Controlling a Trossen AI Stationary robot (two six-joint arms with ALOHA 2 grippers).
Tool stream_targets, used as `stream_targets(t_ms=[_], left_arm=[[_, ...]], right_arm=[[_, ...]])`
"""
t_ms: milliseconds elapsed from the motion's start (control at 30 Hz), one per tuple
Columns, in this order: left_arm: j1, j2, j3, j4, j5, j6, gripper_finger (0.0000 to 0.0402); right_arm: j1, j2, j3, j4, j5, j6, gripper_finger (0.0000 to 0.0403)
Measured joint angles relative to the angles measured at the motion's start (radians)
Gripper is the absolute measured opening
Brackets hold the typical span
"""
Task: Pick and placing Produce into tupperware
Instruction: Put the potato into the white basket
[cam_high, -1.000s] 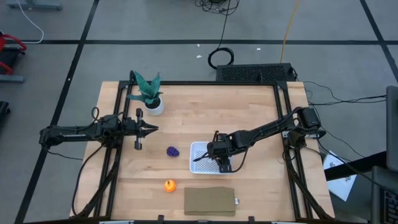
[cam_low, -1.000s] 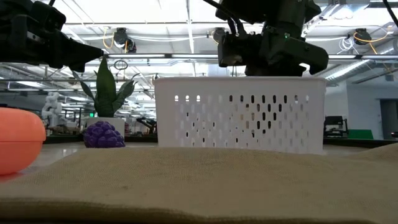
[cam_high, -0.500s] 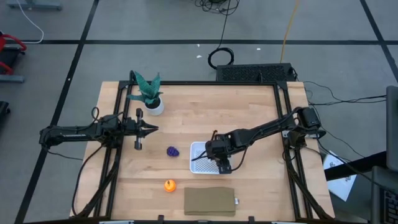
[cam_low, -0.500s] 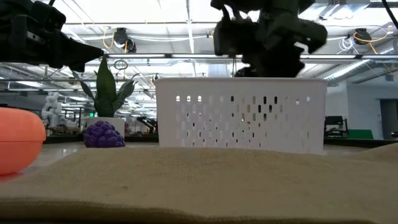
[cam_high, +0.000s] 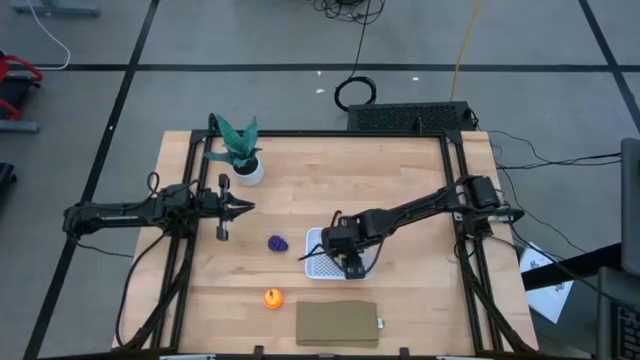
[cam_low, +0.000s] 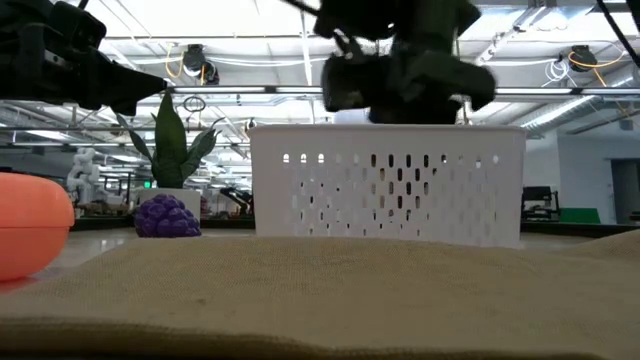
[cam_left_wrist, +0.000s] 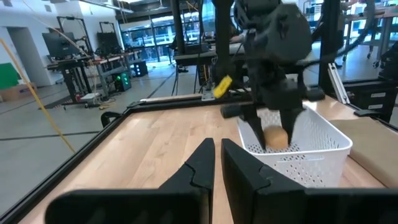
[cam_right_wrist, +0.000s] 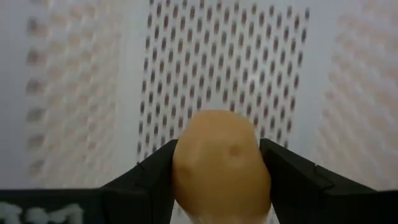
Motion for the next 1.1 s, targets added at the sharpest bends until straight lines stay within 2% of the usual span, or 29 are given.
stream_targets(t_ms=[167, 767, 1100], left_arm=[[0.000, 0.000, 0.000, -0.004, -0.006, -0.001, 0.0031], [0.000, 0.000, 0.000, -0.005, -0.007, -0.004, 0.0031], [0.000, 0.000, 0.000, -0.006, -0.007, -0.004, 0.0031]], right_arm=[[0.000, 0.050, 0.028, -0.049, 0.003, -0.001, 0.0194], [-0.001, 0.050, 0.030, -0.047, -0.005, 0.008, 0.0195], [-0.001, 0.050, 0.030, -0.046, -0.005, 0.007, 0.0218]])
